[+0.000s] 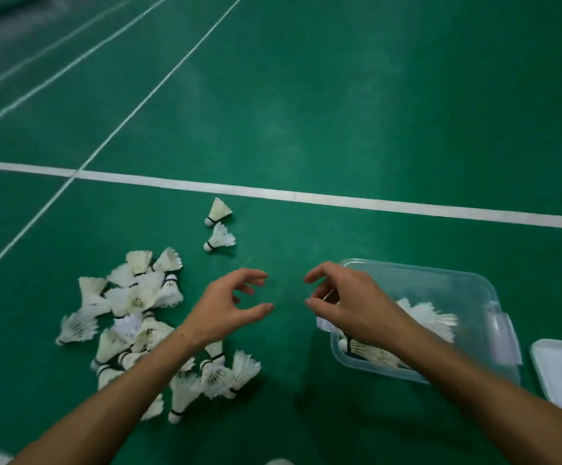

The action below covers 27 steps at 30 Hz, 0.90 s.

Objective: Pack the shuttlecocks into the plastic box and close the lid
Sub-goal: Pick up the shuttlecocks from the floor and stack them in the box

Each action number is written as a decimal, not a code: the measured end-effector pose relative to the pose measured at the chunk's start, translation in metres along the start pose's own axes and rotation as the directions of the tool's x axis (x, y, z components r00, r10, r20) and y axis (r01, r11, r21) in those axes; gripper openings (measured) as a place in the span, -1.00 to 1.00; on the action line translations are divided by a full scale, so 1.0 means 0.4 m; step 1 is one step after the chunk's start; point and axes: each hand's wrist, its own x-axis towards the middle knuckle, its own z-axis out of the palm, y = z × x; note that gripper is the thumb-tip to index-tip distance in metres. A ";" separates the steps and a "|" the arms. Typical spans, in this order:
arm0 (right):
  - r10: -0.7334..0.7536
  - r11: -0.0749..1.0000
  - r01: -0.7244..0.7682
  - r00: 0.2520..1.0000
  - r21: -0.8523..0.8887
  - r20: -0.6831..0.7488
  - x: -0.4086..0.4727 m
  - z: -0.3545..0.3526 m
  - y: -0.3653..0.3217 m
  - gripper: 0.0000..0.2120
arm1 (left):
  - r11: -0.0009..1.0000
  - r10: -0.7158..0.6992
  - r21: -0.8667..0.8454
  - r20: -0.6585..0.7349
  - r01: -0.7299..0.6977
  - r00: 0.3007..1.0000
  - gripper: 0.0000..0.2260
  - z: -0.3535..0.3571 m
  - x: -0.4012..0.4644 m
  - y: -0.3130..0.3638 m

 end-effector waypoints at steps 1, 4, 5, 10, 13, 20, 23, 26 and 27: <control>-0.019 1.000 0.019 0.999 -0.007 0.028 0.020 0.039 -0.019 -0.73 | 0.999 -0.038 0.008 -0.005 0.038 0.999 -0.54 -0.027 -0.022 -0.038; -0.054 0.998 0.055 0.992 -0.009 0.114 0.068 0.161 -0.063 -0.71 | 0.990 -0.134 0.045 -0.024 0.135 0.991 -0.53 -0.097 -0.091 -0.152; -0.059 0.998 0.062 0.987 -0.014 0.149 0.079 0.200 -0.070 -0.70 | 0.985 -0.163 0.060 -0.021 0.164 0.986 -0.53 -0.114 -0.113 -0.184; -0.029 0.990 0.067 0.958 -0.126 0.286 0.107 0.360 -0.055 -0.69 | 0.970 -0.192 0.170 0.106 0.172 0.976 -0.38 -0.129 -0.188 -0.272; 0.019 0.976 0.054 0.945 -0.212 0.327 0.102 0.431 -0.035 -0.60 | 0.964 -0.132 0.254 0.208 0.077 0.969 -0.23 -0.103 -0.203 -0.281; 0.053 0.957 0.044 0.946 -0.288 0.320 0.063 0.514 0.001 -0.48 | 0.831 -0.105 0.556 0.149 0.004 0.983 -0.44 -0.022 -0.182 -0.295; 0.036 0.960 0.048 0.956 -0.277 0.291 0.059 0.515 0.001 -0.50 | 0.794 -0.099 0.607 0.099 0.019 0.990 -0.72 -0.012 -0.167 -0.307; 0.011 0.971 0.047 0.971 -0.236 0.239 0.054 0.489 -0.012 -0.54 | 0.788 -0.069 0.614 0.028 0.037 0.997 -0.84 -0.014 -0.152 -0.313; 0.002 0.975 0.046 0.977 -0.217 0.215 0.050 0.474 -0.021 -0.54 | 0.805 -0.077 0.591 0.014 0.054 0.997 -0.85 -0.019 -0.150 -0.311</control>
